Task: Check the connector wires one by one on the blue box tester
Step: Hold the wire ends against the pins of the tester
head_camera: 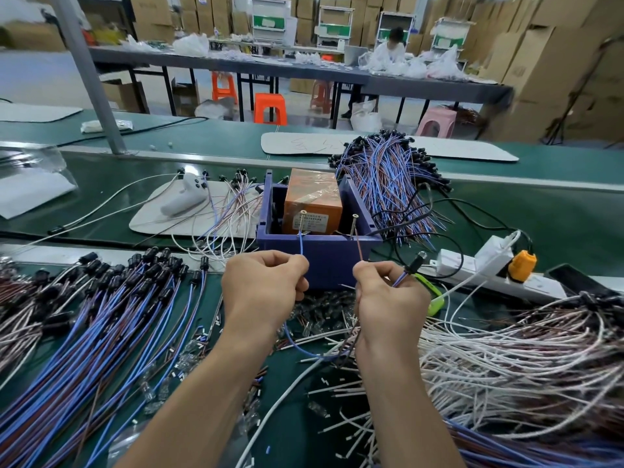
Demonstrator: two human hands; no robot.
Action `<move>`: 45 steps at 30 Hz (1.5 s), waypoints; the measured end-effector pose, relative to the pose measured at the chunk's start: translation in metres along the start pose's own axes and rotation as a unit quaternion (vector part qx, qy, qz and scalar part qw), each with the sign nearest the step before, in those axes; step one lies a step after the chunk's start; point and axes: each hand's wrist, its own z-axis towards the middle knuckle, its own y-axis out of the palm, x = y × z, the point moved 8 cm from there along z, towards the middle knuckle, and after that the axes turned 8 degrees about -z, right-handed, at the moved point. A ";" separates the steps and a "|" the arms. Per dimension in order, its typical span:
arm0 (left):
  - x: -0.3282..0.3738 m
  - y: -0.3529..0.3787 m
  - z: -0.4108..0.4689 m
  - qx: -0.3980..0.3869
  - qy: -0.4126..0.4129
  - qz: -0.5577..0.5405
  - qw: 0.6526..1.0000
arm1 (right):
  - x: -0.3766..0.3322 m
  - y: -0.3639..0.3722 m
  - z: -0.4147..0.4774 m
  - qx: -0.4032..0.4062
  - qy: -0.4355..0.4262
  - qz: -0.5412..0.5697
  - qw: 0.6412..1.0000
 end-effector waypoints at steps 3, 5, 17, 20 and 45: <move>-0.001 0.000 0.000 0.001 0.001 0.001 1.000 | -0.002 0.001 0.001 -0.006 -0.015 -0.013 1.000; -0.001 0.000 0.001 0.003 0.003 0.002 1.000 | -0.004 0.002 0.001 -0.016 -0.021 -0.024 0.999; 0.009 0.036 -0.021 -0.168 -0.026 -0.028 0.985 | -0.013 0.004 -0.031 -0.166 0.071 0.034 0.983; 0.009 0.047 -0.031 -0.239 -0.061 -0.054 0.967 | -0.016 -0.007 -0.035 -0.185 0.107 0.033 0.976; 0.001 0.117 -0.169 -0.390 0.104 0.356 0.843 | -0.095 -0.322 -0.010 0.007 0.022 -0.688 0.725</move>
